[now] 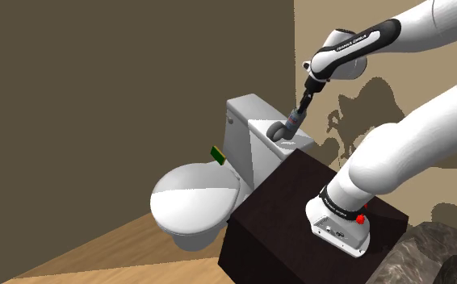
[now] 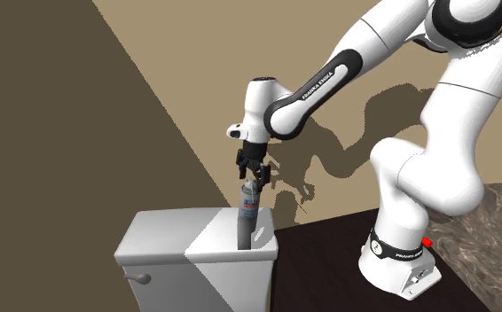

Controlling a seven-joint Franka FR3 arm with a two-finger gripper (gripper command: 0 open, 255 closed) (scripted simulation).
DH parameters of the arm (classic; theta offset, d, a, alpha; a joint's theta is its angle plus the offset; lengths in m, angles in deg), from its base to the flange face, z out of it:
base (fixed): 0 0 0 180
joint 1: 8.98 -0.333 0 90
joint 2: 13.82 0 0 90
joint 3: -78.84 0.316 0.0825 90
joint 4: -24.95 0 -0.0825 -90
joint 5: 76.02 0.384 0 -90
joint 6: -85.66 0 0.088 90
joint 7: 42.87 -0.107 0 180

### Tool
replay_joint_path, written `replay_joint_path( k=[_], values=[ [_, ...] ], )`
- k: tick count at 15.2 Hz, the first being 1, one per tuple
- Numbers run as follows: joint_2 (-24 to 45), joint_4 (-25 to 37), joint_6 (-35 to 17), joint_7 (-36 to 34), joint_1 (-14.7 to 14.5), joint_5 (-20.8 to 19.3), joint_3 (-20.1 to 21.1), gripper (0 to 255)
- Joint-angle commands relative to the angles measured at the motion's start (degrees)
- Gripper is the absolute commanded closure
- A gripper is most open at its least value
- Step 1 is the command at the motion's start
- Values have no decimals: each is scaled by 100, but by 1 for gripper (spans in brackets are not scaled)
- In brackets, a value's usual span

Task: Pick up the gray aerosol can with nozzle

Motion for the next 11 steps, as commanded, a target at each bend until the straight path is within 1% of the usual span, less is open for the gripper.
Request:
replay_joint_path(
  k=[1,3,4,11],
  values=[
    [223,-74,-285,122,-94,123,-134,0],
    [223,-75,-285,122,-92,122,-132,0],
    [220,-70,-278,124,-91,121,-132,255],
    [225,-72,-284,125,-93,124,-134,255]
  ],
)
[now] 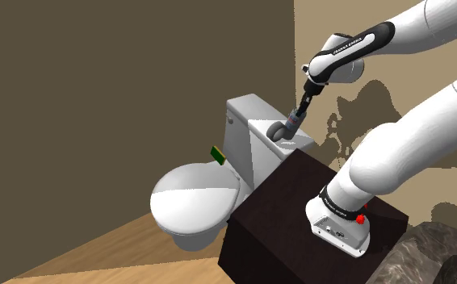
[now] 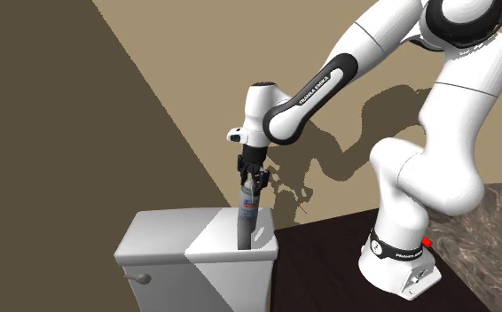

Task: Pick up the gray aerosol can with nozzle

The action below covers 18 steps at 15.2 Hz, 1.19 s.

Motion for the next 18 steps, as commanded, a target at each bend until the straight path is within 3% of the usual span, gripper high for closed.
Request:
replay_joint_path(
  k=[1,18],
  values=[
    [8,-6,-2,0,-1,0,-1,255],
    [-970,539,1464,-380,323,-346,569,255]
  ],
)
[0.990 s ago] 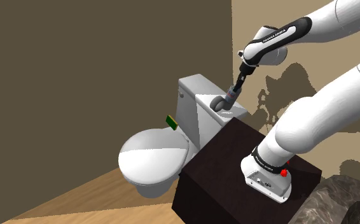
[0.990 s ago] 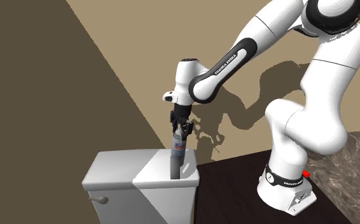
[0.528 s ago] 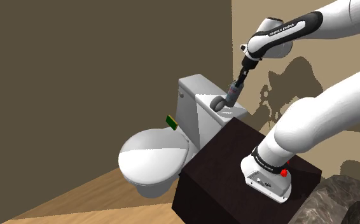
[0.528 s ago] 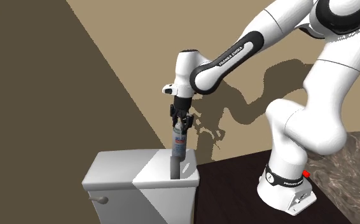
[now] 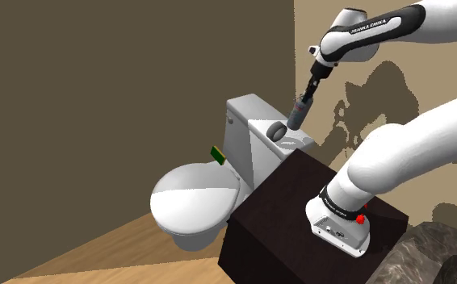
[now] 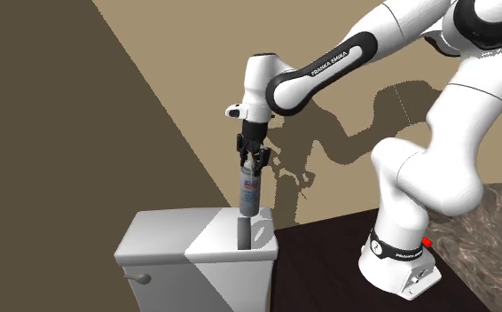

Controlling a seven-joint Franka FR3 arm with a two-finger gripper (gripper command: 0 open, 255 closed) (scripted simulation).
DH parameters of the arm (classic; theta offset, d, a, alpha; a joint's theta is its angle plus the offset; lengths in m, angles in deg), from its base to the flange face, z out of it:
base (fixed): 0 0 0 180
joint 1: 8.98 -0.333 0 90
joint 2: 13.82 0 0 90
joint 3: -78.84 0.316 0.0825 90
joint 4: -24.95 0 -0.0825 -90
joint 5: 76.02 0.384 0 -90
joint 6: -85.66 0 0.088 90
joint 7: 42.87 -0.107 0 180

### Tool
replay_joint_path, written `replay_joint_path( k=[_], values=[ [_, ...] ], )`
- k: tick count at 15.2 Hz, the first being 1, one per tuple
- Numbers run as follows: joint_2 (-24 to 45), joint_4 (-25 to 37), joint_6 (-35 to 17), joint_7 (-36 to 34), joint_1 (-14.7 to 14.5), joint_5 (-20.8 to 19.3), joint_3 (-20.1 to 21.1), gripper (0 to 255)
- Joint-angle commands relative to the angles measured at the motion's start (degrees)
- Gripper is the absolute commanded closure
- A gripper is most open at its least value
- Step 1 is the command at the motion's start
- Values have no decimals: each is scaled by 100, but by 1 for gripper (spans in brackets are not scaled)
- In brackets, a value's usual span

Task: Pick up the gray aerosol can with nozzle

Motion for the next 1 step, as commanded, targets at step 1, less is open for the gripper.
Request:
replay_joint_path(
  k=[1],
  values=[
    [-49,18,64,-15,17,-14,28,255]
  ],
)
